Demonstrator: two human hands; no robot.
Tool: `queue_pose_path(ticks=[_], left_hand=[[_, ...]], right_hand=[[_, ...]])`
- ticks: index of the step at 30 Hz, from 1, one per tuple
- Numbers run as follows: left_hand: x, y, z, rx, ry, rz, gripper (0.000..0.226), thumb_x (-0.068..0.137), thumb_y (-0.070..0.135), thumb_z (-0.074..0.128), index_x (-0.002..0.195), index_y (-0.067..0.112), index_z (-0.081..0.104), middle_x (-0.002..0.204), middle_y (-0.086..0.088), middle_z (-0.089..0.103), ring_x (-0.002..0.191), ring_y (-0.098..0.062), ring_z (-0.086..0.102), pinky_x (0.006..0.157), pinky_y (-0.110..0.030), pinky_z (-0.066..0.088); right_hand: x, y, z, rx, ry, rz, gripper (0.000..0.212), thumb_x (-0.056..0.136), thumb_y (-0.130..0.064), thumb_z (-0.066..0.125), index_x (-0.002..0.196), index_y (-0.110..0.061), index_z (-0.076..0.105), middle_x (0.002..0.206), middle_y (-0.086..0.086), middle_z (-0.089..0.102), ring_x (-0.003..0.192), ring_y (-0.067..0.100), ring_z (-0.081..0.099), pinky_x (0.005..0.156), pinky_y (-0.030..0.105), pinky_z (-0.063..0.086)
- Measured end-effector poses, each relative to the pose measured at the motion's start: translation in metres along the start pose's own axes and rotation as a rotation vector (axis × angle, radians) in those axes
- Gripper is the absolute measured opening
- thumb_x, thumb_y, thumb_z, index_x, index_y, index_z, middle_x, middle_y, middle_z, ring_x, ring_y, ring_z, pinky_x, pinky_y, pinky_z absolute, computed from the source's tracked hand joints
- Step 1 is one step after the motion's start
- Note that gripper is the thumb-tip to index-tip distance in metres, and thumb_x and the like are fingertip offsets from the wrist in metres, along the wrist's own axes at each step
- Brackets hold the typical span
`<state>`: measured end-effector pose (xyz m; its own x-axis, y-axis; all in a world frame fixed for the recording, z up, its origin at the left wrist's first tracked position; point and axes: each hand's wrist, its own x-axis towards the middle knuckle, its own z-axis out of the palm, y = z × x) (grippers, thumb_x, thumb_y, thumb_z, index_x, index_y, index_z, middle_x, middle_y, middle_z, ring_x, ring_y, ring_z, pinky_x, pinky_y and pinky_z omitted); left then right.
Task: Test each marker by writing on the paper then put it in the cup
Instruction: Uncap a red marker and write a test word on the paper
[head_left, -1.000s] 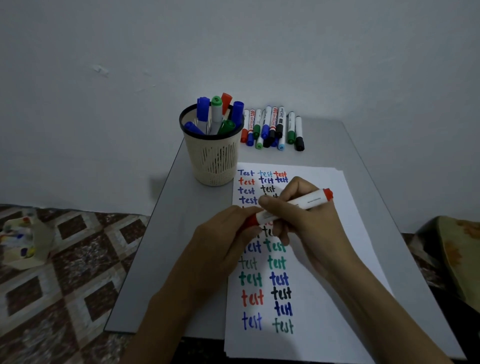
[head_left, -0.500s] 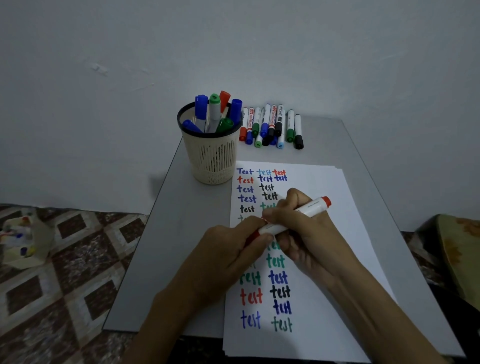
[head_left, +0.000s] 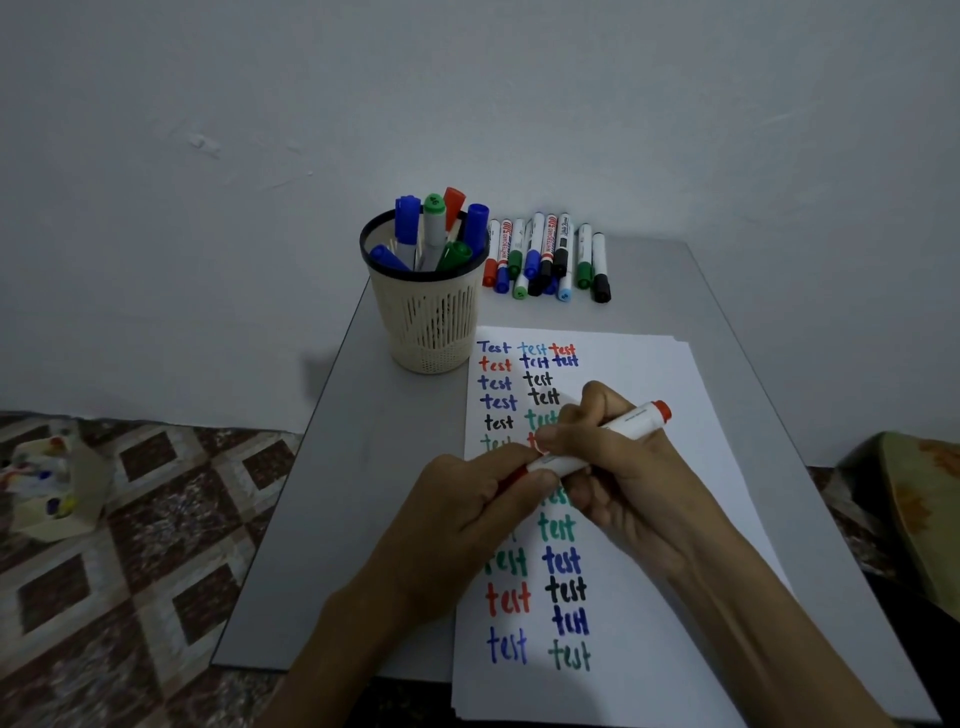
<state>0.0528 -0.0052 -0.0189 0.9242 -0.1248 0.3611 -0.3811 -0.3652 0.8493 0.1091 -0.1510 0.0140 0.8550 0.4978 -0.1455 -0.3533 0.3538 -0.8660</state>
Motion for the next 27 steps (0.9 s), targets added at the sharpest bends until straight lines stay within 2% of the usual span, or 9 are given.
queue_pose_path(ticks=[3,8,12,15,18,20,22,24,27], left_hand=[[0.000,0.003,-0.001,-0.054,-0.008,-0.036,0.044,0.092,0.040,0.043,0.094,0.001,0.063,0.072,-0.008,0.065,0.062,-0.015,0.065,0.055,-0.019,0.048],[-0.001,0.002,-0.002,-0.130,-0.031,-0.086,0.043,0.091,0.038,0.047,0.093,-0.002,0.064,0.077,-0.009,0.068,0.066,-0.013,0.067,0.058,-0.017,0.048],[0.000,0.008,-0.009,-0.246,-0.088,-0.146,0.020,0.092,0.020,0.052,0.104,0.013,0.066,0.067,0.015,0.068,0.058,0.002,0.063,0.054,-0.006,0.042],[0.004,0.006,-0.009,-0.109,-0.029,-0.042,0.015,0.095,0.023,0.051,0.107,0.024,0.061,0.061,0.024,0.061,0.054,0.006,0.057,0.052,-0.004,0.039],[0.004,-0.001,-0.009,0.029,0.027,-0.003,0.024,0.093,0.040,0.044,0.110,0.033,0.060,0.069,0.014,0.062,0.058,-0.004,0.061,0.053,-0.012,0.044],[0.001,-0.005,-0.012,0.130,0.072,-0.011,0.029,0.093,0.047,0.041,0.113,0.036,0.059,0.072,0.013,0.064,0.064,-0.003,0.064,0.054,-0.011,0.044],[-0.002,-0.007,-0.016,0.241,0.120,-0.025,0.032,0.092,0.049,0.039,0.117,0.039,0.056,0.079,0.013,0.066,0.071,-0.001,0.064,0.056,-0.012,0.045],[-0.002,-0.011,-0.018,0.332,0.121,-0.028,0.033,0.093,0.045,0.037,0.120,0.038,0.053,0.095,0.011,0.065,0.084,-0.005,0.062,0.068,-0.025,0.050],[-0.001,-0.019,-0.013,0.420,0.057,-0.013,0.033,0.095,0.035,0.037,0.124,0.029,0.051,0.102,0.013,0.055,0.094,-0.005,0.051,0.082,-0.030,0.042]], right_hand=[[0.001,0.000,-0.002,0.003,-0.008,-0.010,0.031,0.073,0.006,0.065,0.056,-0.010,0.046,0.054,0.010,0.052,0.030,0.011,0.046,0.028,0.015,0.035],[0.002,0.002,-0.005,0.006,-0.047,-0.023,0.032,0.074,0.008,0.068,0.058,-0.009,0.045,0.056,0.009,0.052,0.033,0.011,0.048,0.030,0.016,0.037],[-0.002,-0.004,-0.006,-0.019,-0.100,-0.096,0.032,0.076,0.013,0.064,0.060,-0.006,0.044,0.056,0.012,0.051,0.030,0.014,0.049,0.031,0.016,0.038],[0.001,-0.006,-0.005,0.015,-0.091,-0.110,0.031,0.077,0.011,0.063,0.060,-0.007,0.045,0.053,0.008,0.051,0.029,0.012,0.046,0.031,0.016,0.037],[0.004,-0.008,-0.002,-0.019,-0.032,-0.100,0.024,0.077,0.003,0.062,0.061,-0.007,0.047,0.048,0.007,0.050,0.029,0.011,0.038,0.032,0.014,0.034],[0.006,-0.015,-0.006,-0.021,0.058,-0.098,0.016,0.077,-0.003,0.063,0.066,-0.007,0.052,0.049,0.004,0.053,0.033,0.009,0.041,0.033,0.014,0.035],[0.013,-0.026,-0.017,-0.021,0.189,-0.147,0.007,0.081,-0.007,0.062,0.077,-0.006,0.056,0.060,0.005,0.064,0.043,0.010,0.056,0.039,0.014,0.046],[0.025,-0.037,-0.030,-0.081,0.276,-0.224,0.003,0.086,-0.006,0.061,0.085,-0.005,0.059,0.077,0.009,0.072,0.064,0.016,0.069,0.053,0.018,0.054],[0.048,-0.044,-0.042,-0.281,0.308,-0.313,0.011,0.079,0.000,0.070,0.082,-0.007,0.062,0.090,0.015,0.071,0.077,0.022,0.071,0.058,0.022,0.055]])
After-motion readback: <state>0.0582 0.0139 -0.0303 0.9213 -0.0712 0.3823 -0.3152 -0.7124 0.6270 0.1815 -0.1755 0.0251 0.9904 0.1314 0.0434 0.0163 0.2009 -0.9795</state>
